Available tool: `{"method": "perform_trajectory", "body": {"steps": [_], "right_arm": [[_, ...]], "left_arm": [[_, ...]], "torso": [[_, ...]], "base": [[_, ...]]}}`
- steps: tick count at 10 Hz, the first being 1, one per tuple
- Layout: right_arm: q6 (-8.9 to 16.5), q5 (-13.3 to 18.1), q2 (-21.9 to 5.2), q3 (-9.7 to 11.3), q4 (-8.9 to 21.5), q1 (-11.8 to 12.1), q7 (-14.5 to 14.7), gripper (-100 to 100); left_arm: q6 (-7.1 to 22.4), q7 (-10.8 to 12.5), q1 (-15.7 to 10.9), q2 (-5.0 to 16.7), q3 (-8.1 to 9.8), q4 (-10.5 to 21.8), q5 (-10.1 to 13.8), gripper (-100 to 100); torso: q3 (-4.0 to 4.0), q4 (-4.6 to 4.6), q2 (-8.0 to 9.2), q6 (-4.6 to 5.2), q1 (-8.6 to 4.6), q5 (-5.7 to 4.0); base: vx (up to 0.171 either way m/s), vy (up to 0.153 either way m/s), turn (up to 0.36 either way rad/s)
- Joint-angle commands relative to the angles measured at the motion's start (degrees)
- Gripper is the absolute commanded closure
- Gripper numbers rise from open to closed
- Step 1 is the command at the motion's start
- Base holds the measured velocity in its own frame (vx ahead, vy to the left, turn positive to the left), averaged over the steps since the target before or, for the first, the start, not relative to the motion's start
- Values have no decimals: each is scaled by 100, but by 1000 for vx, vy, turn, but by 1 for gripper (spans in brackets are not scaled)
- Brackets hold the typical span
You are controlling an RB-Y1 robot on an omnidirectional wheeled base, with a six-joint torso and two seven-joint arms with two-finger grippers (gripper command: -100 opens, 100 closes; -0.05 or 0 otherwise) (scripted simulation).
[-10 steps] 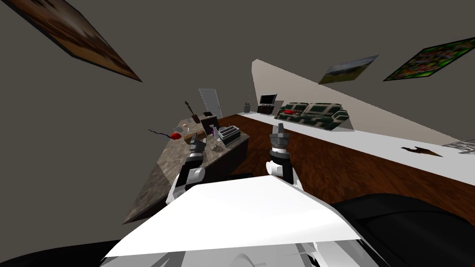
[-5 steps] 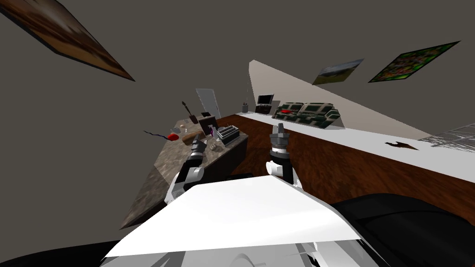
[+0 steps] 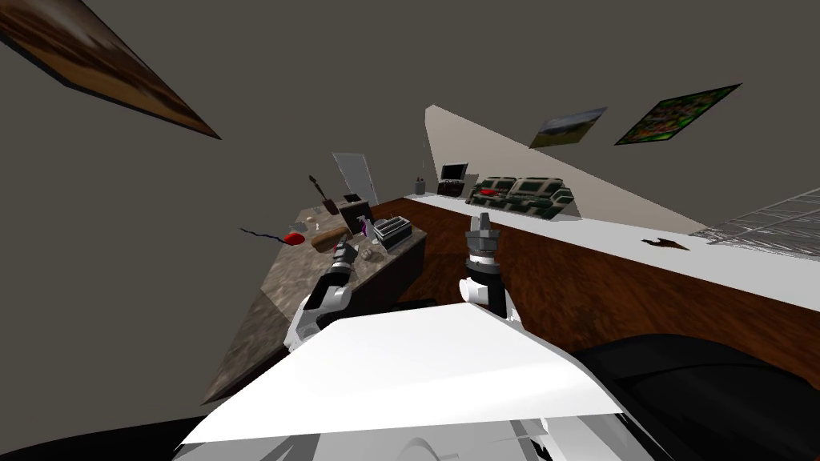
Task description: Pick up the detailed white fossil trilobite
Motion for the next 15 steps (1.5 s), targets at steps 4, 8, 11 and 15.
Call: {"method": "perform_trajectory", "body": {"steps": [4,8,11,15], "right_arm": [[0,0,0,0,0,0,0,0],[0,0,0,0,0,0,0,0],[0,0,0,0,0,0,0,0],[0,0,0,0,0,0,0,0]], "left_arm": [[737,67,-79,48,70,108,2,-100],[1376,116,-166,55,133,185,3,-100],[1872,152,-249,38,189,257,4,-100],[2495,175,-328,0,239,322,3,-100]], "torso": [[0,0,0,2,-2,0],[0,0,0,1,-2,-1],[-1,-1,-2,-1,-5,-1],[-2,-1,-4,-1,-5,-1]], "base": [[-21,13,-64],[-18,9,-63],[-15,4,-69],[-11,4,-53]]}}
